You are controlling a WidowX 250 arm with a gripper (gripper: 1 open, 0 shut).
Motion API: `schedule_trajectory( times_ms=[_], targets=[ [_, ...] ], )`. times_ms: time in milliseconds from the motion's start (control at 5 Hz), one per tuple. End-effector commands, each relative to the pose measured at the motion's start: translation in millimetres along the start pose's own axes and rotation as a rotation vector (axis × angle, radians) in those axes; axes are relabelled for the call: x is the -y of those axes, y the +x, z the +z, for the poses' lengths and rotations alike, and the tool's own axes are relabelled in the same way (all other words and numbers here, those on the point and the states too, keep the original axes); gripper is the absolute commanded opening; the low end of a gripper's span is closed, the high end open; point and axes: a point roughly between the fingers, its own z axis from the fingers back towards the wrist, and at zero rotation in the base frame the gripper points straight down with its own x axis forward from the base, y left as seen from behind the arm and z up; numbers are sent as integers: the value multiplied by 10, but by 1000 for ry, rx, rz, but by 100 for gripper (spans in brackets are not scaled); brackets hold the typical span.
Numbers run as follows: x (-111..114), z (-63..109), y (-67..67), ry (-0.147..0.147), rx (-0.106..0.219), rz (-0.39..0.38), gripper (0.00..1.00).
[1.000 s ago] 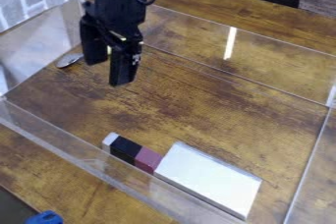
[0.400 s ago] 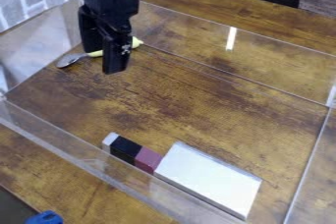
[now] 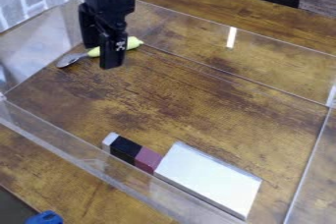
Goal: Move the toy knife to the right side of the table
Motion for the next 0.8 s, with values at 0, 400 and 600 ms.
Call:
schedule_trajectory(
  times_ms=[0, 400, 600],
  targets=[
    [-174, 124, 42, 36, 55, 7, 100],
    [-240, 28, 74, 28, 61, 0, 100],
    [-254, 32, 88, 30, 71, -8, 100]
  ],
)
